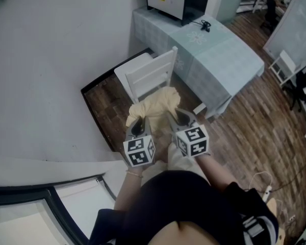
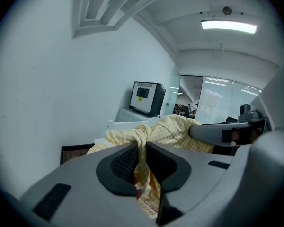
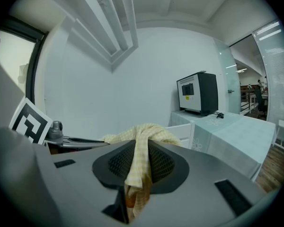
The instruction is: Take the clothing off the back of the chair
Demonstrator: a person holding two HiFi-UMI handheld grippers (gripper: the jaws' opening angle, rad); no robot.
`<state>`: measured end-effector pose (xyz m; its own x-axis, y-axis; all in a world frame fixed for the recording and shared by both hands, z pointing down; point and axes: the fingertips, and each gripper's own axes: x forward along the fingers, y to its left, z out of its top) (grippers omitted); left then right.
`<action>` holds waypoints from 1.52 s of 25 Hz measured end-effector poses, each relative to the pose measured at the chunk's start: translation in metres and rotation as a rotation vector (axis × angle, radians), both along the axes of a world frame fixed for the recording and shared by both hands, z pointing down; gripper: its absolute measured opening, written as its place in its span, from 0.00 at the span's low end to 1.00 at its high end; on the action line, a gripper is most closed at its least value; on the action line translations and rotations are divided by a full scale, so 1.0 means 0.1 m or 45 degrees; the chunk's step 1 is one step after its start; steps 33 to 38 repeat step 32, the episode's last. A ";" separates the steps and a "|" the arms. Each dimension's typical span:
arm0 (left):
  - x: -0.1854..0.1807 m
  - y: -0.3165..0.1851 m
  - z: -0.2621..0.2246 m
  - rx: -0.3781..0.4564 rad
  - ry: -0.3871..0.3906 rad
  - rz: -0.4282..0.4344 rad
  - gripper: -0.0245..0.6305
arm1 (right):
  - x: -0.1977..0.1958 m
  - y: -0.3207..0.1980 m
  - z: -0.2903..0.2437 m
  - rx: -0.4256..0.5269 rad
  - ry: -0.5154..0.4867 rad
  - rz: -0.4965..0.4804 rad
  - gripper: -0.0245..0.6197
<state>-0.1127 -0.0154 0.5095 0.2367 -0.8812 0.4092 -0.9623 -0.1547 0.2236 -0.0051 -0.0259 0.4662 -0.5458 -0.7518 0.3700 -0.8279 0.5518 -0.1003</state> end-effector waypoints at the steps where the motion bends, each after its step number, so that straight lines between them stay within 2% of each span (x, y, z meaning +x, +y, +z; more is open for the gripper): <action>1: 0.00 0.01 0.00 0.000 0.001 0.000 0.11 | 0.00 0.01 0.00 0.001 -0.001 0.000 0.16; 38: 0.00 0.03 -0.05 0.006 0.026 -0.018 0.11 | -0.01 0.04 -0.08 0.027 -0.008 -0.034 0.15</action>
